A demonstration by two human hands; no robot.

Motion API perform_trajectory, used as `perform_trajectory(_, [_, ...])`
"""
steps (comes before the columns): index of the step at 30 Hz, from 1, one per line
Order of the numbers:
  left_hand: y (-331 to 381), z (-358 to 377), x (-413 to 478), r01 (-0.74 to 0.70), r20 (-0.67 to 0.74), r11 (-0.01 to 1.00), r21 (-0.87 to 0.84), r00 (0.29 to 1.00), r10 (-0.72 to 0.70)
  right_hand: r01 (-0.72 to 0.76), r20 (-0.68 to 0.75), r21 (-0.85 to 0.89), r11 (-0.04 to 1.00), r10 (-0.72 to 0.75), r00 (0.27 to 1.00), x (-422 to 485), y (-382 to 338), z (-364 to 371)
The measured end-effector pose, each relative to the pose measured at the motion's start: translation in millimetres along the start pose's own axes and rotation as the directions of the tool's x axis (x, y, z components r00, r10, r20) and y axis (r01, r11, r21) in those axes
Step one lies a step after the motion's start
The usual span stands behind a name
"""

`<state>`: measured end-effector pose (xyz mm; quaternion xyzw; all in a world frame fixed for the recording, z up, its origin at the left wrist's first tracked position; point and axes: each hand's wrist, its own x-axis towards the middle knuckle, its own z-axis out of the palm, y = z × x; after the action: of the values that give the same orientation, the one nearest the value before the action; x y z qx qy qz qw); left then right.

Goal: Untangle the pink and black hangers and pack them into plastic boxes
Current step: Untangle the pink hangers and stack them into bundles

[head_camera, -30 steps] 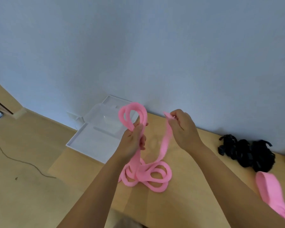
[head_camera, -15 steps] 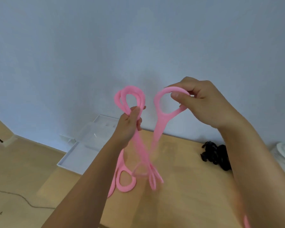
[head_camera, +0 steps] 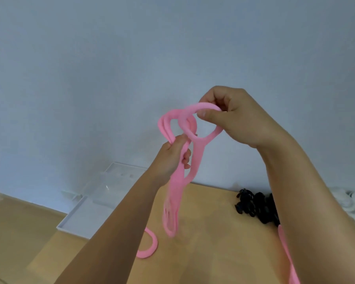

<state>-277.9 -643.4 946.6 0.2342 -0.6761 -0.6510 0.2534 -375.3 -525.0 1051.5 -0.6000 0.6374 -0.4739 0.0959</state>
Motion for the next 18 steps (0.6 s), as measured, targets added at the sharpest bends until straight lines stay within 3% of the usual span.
perform_trajectory(8, [8, 13, -2, -0.127, 0.158, 0.989, 0.071, 0.981, 0.115, -0.051, 0.011, 0.061, 0.997, 0.051, 0.999, -7, 13, 8])
perform_trajectory(10, [7, 10, -1, -0.120, 0.131, 0.988, 0.097, 0.986, 0.107, -0.024, 0.029, 0.203, 0.979, 0.018, 0.999, -13, 4, 2])
perform_trajectory(13, [12, -2, 6, -0.137, 0.031, 0.991, 0.003, 0.990, 0.137, 0.069, 0.074, 0.347, 0.935, -0.100, 0.992, -24, -20, -19])
perform_trajectory(15, [16, -7, 10, -0.171, 0.026, 0.985, 0.004, 0.985, 0.170, 0.089, 0.102, 0.297, 0.951, -0.124, 0.987, -22, -28, -27])
perform_trajectory(18, [22, 1, 8, -0.196, 0.054, 0.981, 0.013, 0.979, 0.195, 0.024, 0.089, 0.143, 0.989, -0.037, 0.995, -9, -20, -18])
